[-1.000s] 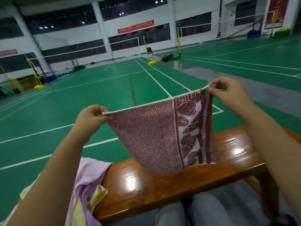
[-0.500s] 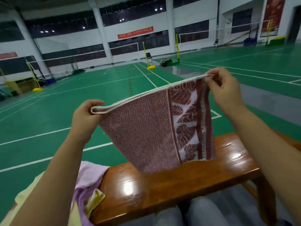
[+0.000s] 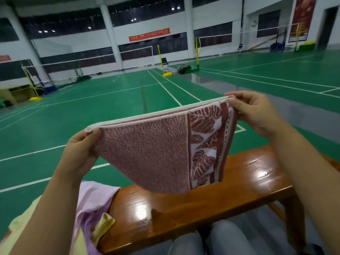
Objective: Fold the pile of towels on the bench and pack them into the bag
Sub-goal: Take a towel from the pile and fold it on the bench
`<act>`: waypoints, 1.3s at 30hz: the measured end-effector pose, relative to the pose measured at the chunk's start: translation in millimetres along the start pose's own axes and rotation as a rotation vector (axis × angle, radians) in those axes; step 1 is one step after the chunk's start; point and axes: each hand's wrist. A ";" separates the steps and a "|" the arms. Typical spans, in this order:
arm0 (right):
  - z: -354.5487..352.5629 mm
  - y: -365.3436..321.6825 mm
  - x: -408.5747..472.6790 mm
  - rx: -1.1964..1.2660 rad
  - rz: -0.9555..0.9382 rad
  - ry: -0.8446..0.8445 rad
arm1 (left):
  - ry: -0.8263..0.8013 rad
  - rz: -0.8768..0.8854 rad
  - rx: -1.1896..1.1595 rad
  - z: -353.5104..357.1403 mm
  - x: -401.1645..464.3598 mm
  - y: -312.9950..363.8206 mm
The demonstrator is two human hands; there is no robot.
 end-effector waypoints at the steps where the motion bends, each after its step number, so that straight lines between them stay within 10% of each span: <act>1: 0.0 -4.6 -1.5 0.065 0.007 -0.017 | 0.038 0.019 -0.015 3.7 -1.7 3.1; 12: 3.9 51.7 26.5 -0.063 0.356 0.025 | 0.257 -0.179 0.126 6.9 21.6 -47.8; 23: 14.5 25.0 17.5 0.065 0.022 0.140 | 0.075 -0.001 -0.016 11.9 37.1 -34.5; 32: -19.1 182.3 -122.2 -0.102 0.530 0.147 | 0.178 -0.585 0.268 -8.5 -111.0 -166.8; 39: -36.4 194.1 -165.1 -0.253 0.683 0.025 | 0.079 -0.535 0.687 -13.2 -154.3 -168.5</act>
Point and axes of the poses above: each hand's wrist, its own x-axis towards the middle knuckle, its own z-axis out of the palm, y = z × x, and after that the axes turned 3 degrees about y, right-handed
